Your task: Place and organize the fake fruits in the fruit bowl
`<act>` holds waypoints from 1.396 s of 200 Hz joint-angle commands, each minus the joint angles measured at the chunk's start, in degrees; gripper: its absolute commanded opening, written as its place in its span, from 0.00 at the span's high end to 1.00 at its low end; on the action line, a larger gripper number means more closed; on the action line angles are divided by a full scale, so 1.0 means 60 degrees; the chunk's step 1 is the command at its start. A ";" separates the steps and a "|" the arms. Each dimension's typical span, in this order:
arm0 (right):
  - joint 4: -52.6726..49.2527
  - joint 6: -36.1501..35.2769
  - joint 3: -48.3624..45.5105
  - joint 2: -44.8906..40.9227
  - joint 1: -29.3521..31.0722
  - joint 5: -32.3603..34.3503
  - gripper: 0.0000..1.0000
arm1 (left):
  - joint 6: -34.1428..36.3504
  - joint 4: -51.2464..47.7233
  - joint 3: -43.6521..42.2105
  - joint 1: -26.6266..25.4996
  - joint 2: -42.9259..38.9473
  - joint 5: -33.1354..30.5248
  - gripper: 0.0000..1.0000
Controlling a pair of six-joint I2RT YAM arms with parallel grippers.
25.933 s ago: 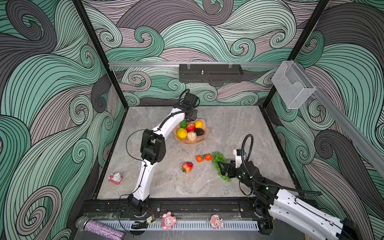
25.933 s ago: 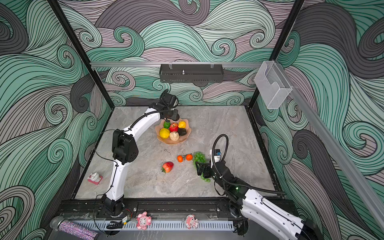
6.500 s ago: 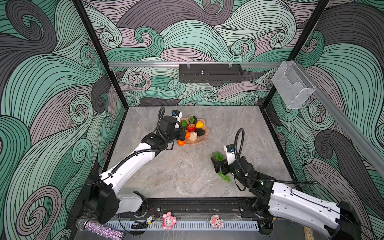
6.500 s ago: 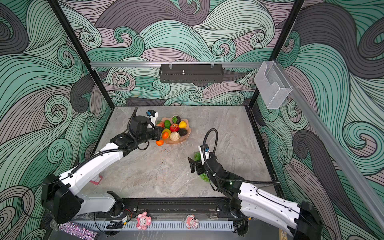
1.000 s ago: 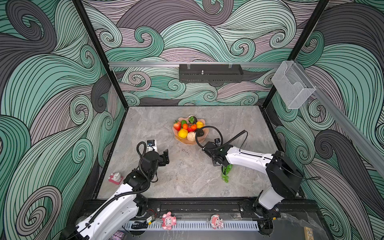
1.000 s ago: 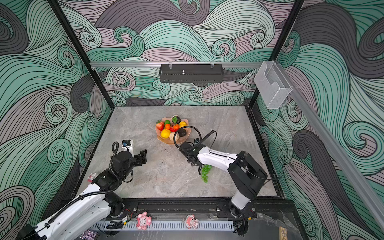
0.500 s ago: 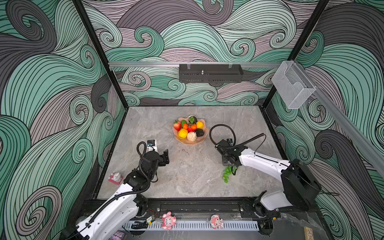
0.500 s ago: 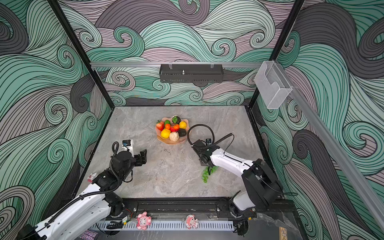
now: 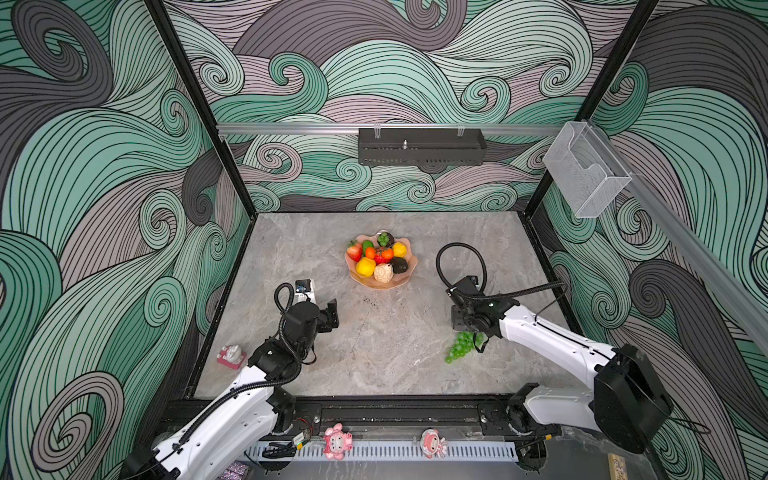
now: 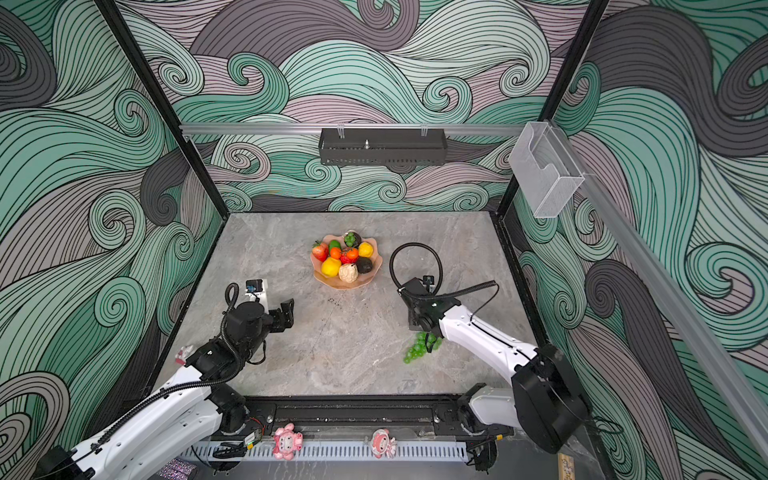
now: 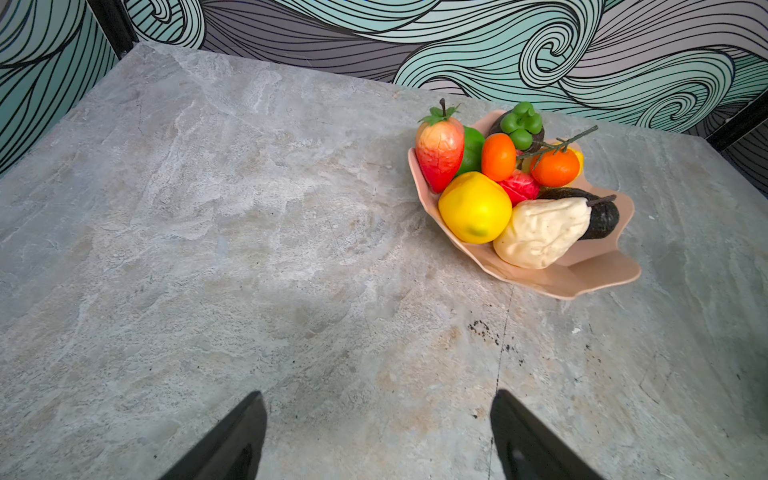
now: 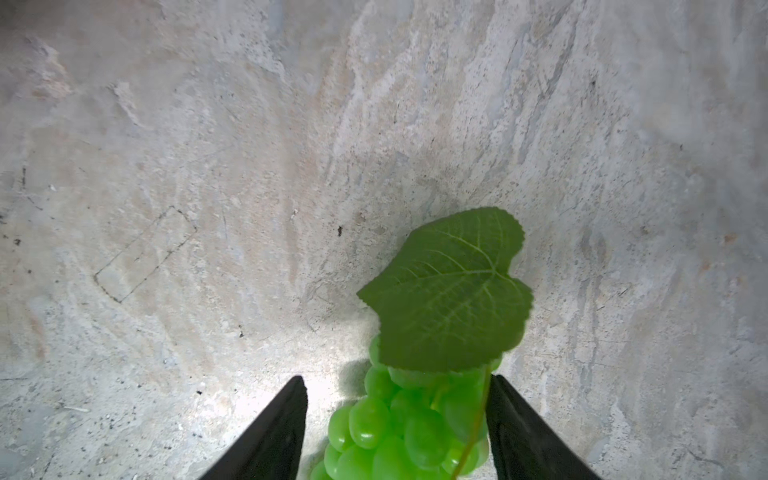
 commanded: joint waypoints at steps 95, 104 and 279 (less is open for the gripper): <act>-0.0098 -0.0312 -0.0384 -0.1687 -0.3579 -0.2029 0.29 | 0.0058 0.0139 0.0193 0.0089 0.0123 -0.0148 0.14; 0.0113 -0.0201 -0.0683 -0.1928 -0.4050 -0.2557 0.26 | 0.0056 0.0141 0.0193 0.0089 0.0130 -0.0156 0.14; 0.4086 0.1074 -0.2966 -0.1617 -0.7562 -0.8200 0.57 | 0.0061 0.0280 0.0149 0.0087 0.0143 0.0021 0.13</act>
